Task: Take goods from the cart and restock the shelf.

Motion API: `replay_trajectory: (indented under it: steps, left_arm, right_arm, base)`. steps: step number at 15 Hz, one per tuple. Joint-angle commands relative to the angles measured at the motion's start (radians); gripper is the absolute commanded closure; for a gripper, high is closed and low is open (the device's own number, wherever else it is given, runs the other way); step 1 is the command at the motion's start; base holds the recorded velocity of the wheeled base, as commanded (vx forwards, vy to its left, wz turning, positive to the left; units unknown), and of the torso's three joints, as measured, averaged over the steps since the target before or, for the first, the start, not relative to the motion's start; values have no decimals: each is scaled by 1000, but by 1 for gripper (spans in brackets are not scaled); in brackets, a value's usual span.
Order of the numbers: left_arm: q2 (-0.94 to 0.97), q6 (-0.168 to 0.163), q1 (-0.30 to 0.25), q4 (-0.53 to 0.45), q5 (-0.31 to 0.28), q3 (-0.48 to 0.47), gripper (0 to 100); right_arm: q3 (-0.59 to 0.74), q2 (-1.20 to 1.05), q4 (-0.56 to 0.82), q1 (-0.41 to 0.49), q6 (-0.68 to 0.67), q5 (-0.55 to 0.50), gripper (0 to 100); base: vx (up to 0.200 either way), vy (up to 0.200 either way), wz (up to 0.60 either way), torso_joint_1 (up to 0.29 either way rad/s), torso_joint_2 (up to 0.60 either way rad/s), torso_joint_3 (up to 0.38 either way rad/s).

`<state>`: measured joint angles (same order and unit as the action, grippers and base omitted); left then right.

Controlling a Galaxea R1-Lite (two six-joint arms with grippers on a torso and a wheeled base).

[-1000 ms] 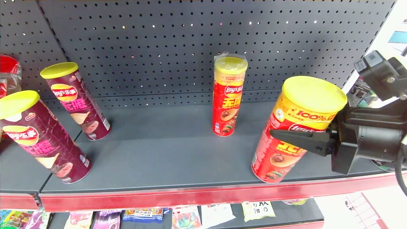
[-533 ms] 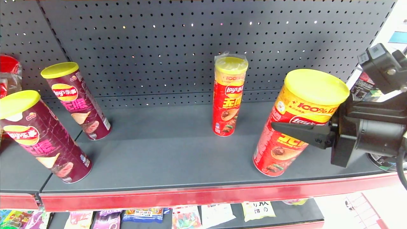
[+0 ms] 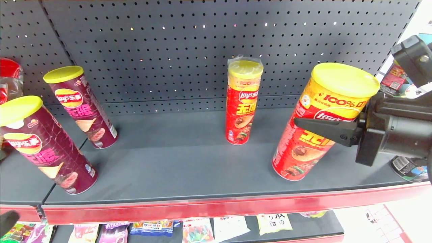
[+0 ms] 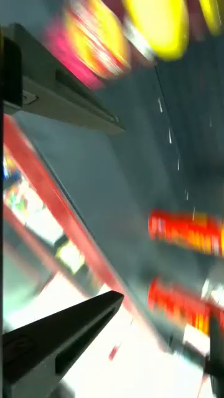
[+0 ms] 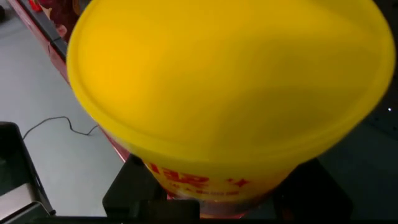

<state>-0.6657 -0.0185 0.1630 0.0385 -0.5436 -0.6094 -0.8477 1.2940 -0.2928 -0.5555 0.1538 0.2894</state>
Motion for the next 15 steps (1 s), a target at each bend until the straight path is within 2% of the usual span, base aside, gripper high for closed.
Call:
replay_trajectory:
  steps: [1, 3, 6, 8, 11, 15]
  left_arm:
    - [-391, -17, 204, 15, -101, -187, 0]
    - [-502, -17, 245, 43, -101, -234, 0]
    - [-742, -21, 270, 236, -91, -294, 0]
    - [-870, -28, 299, 333, -55, -354, 0]
    - [-976, -28, 332, 336, -47, -478, 0]
    - [-1049, -32, 346, 336, -44, -553, 0]
  right_arm:
    - [13, -13, 0, 11, -2, -1, 100]
    - [21, -13, 0, 22, -3, -1, 100]
    - [24, -13, 0, 54, -5, -1, 100]
    - [19, -13, 0, 69, -3, -1, 100]
    - [18, -13, 0, 71, -3, -1, 100]
    - [18, -13, 0, 71, -5, -1, 100]
  base:
    - [0, 0, 0, 0, 0, 0]
    - [0, 0, 0, 0, 0, 0]
    - [0, 0, 0, 0, 0, 0]
    - [0, 0, 0, 0, 0, 0]
    - [0, 0, 0, 0, 0, 0]
    - [0, 0, 0, 0, 0, 0]
